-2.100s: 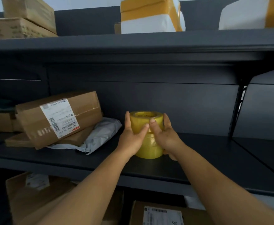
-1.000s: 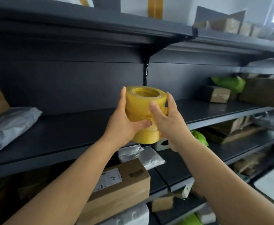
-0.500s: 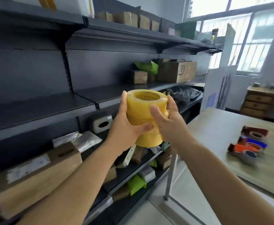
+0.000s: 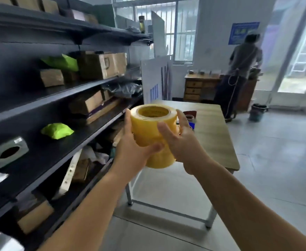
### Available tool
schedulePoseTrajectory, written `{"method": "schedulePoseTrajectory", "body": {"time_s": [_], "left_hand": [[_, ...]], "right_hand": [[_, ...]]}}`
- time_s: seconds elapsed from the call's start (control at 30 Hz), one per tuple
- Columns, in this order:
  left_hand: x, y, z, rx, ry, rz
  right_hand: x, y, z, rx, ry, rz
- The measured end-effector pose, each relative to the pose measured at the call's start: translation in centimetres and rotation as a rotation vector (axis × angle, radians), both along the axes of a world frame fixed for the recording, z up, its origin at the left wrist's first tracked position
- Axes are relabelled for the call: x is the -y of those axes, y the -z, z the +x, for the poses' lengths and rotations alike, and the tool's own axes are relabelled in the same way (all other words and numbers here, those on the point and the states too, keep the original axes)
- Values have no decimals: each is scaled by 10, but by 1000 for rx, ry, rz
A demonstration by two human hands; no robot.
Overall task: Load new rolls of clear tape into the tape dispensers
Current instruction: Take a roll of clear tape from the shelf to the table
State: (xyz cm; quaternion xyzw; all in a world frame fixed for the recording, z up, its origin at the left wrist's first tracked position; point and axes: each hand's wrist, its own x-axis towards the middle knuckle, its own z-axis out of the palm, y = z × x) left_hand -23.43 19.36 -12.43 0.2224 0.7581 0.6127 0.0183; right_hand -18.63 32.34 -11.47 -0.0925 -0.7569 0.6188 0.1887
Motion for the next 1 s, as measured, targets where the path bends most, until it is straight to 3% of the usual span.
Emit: {"method": "schedulePoseTrajectory", "body": {"time_s": [0.53,0.73,1.0], "left_hand": [[-243,44,-43,82,410,-7],[-341,57,-33,100,411,-35],[-475,55,0,100,293,-62]], "right_hand": [[-214,47,-1,95,389,-89],[-312,62,9,107,412,-122],[-458,64,24,117,287,-116]]}}
